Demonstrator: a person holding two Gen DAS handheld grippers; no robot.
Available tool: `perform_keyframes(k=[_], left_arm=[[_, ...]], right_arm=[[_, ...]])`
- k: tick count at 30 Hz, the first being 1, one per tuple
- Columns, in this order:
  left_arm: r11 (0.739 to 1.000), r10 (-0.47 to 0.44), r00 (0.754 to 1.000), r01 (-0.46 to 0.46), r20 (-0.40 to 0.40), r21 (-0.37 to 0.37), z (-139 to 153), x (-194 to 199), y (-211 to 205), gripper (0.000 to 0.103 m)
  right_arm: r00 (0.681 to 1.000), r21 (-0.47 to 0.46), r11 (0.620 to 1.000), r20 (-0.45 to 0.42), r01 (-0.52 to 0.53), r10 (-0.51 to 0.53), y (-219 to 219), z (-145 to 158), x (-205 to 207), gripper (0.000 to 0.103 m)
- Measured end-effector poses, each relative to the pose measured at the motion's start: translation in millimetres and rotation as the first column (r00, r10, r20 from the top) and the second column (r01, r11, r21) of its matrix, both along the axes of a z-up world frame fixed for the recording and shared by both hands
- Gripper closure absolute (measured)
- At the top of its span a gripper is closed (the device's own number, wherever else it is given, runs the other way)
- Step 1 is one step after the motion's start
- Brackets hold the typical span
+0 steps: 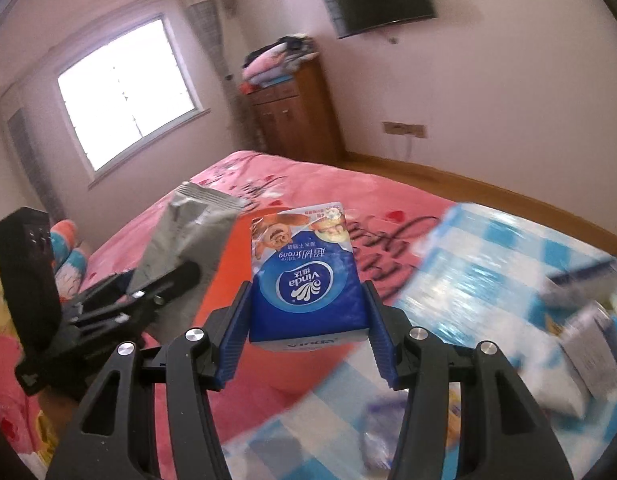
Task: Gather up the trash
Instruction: 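Carry both packs over the orange bucket and open both tools to drop them, then return both tools to the table over the remaining trash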
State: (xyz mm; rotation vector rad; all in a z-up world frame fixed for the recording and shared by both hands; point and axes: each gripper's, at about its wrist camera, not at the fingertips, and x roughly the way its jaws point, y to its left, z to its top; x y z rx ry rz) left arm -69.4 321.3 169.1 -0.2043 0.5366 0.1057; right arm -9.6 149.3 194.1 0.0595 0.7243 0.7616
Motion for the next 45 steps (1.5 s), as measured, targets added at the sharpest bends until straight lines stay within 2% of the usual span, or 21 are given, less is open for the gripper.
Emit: perform_keyframes(k=[6, 12, 14, 15, 16, 19, 22, 25, 30, 37, 45], left_arm=[[0.997, 0.073, 0.996, -0.073, -0.048, -0.007, -16, 13, 33, 0.034], [0.995, 0.091, 0.992, -0.094, -0.083, -0.027, -27, 20, 41, 0.034], [0.994, 0.106, 0.990, -0.108, -0.096, -0.016, -31, 22, 39, 0.030], [0.994, 0.110, 0.989, -0.112, -0.100, -0.016, -32, 26, 43, 0.027], [0.993, 0.114, 0.989, -0.116, -0.098, -0.020, -33, 25, 43, 0.024], [0.993, 0.117, 0.990, -0.119, -0.079, -0.017, -32, 22, 43, 0.016], [0.992, 0.126, 0.991, -0.126, -0.055, 0.001, -30, 20, 39, 0.015], [0.993, 0.118, 0.993, -0.118, -0.018, 0.023, -29, 16, 29, 0.015], [0.993, 0.091, 0.992, -0.097, 0.088, 0.074, -23, 7, 11, 0.015], [0.993, 0.023, 0.984, -0.043, 0.178, 0.106, -17, -2, -11, 0.015], [0.993, -0.027, 0.983, 0.006, 0.184, 0.116, -19, -6, -38, 0.015]], right_arm=[[0.997, -0.027, 0.997, -0.023, -0.077, 0.077, 60, -12, 23, 0.048], [0.993, -0.048, 0.992, -0.031, -0.112, 0.111, 85, -22, 29, 0.047], [0.993, -0.050, 0.992, -0.037, -0.115, 0.113, 89, -26, 32, 0.042], [0.993, -0.048, 0.992, -0.037, -0.113, 0.111, 88, -28, 33, 0.033], [0.994, -0.037, 0.994, -0.035, -0.107, 0.106, 85, -28, 33, 0.025], [0.995, 0.010, 0.996, -0.040, -0.086, 0.087, 72, -26, 31, 0.020], [0.998, 0.050, 0.998, -0.036, -0.049, 0.050, 55, -23, 27, 0.012], [1.000, 0.062, 0.998, -0.026, 0.006, -0.004, 34, -26, 24, 0.012], [0.996, 0.087, 0.993, -0.032, 0.082, -0.080, -3, -37, 18, 0.012], [0.992, 0.127, 0.984, -0.033, 0.127, -0.124, -41, -47, 13, 0.011], [0.983, 0.187, 0.965, -0.017, 0.185, -0.185, -86, -61, 4, 0.007]])
